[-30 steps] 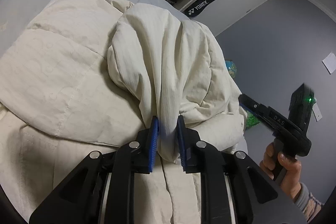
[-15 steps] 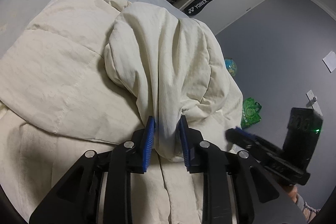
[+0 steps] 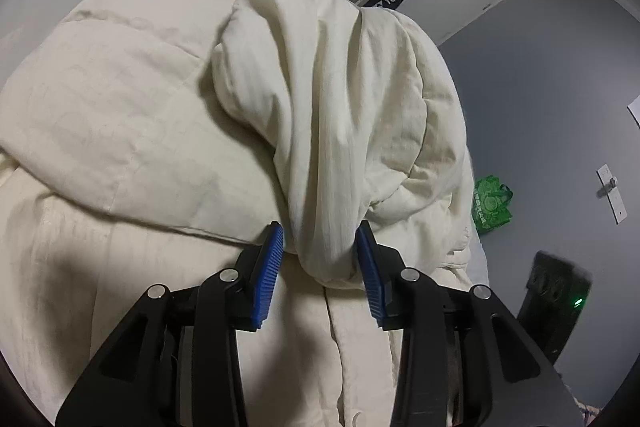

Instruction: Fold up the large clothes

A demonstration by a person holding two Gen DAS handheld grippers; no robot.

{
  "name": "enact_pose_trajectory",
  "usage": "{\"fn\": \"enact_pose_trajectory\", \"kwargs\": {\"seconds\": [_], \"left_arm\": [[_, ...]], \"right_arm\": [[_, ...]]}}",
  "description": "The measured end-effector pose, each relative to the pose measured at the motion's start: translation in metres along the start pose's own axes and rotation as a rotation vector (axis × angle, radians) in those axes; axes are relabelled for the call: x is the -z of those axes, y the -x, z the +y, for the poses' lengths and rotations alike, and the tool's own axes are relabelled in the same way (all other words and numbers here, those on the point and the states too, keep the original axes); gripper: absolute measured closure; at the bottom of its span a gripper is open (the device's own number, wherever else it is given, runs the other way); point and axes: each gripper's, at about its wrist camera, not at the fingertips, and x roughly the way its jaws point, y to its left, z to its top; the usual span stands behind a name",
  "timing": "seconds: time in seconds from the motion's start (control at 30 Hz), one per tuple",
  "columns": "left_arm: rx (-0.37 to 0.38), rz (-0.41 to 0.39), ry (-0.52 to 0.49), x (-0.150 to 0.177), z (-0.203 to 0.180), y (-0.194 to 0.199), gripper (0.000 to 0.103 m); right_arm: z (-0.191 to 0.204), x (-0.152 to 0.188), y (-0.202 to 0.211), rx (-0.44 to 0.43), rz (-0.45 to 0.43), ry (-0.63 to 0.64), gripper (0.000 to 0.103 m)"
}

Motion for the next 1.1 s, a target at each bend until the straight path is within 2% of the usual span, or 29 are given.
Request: {"fn": "enact_pose_trajectory", "kwargs": {"seconds": [0.13,0.27,0.33,0.4,0.47,0.53,0.8,0.9,1.1], "left_arm": [[0.002,-0.010,0.001,-0.003,-0.002,0.005,0.057],[0.006,-0.008,-0.008,-0.003,-0.004,0.014,0.042],[0.007,0.005,-0.040,0.000,-0.007,0.022,0.039],[-0.016,0.024,-0.078,0.001,-0.008,0.033,0.034],[-0.043,0.042,-0.112,0.004,-0.006,0.047,0.033],[-0.072,0.056,-0.123,0.006,-0.001,0.060,0.028],[-0.207,0.086,-0.017,0.006,0.042,0.130,0.022],[-0.270,0.105,0.001,0.009,0.055,0.152,0.020],[-0.282,0.179,0.050,0.019,0.077,0.181,0.020]], "right_arm": [[0.000,0.002,0.008,-0.035,-0.027,-0.022,0.097],[-0.001,-0.005,0.028,-0.054,-0.047,-0.036,0.096],[-0.002,-0.008,0.042,-0.058,-0.046,-0.037,0.096],[-0.008,-0.009,0.057,-0.069,-0.050,-0.044,0.086],[-0.017,-0.007,0.076,-0.063,-0.057,-0.046,0.059],[-0.029,0.000,0.097,-0.048,-0.070,-0.052,0.050],[-0.101,0.047,0.166,0.001,-0.078,-0.199,0.044],[-0.133,0.070,0.183,-0.019,-0.054,-0.297,0.043],[-0.167,0.116,0.202,-0.065,-0.030,-0.436,0.043]]}}
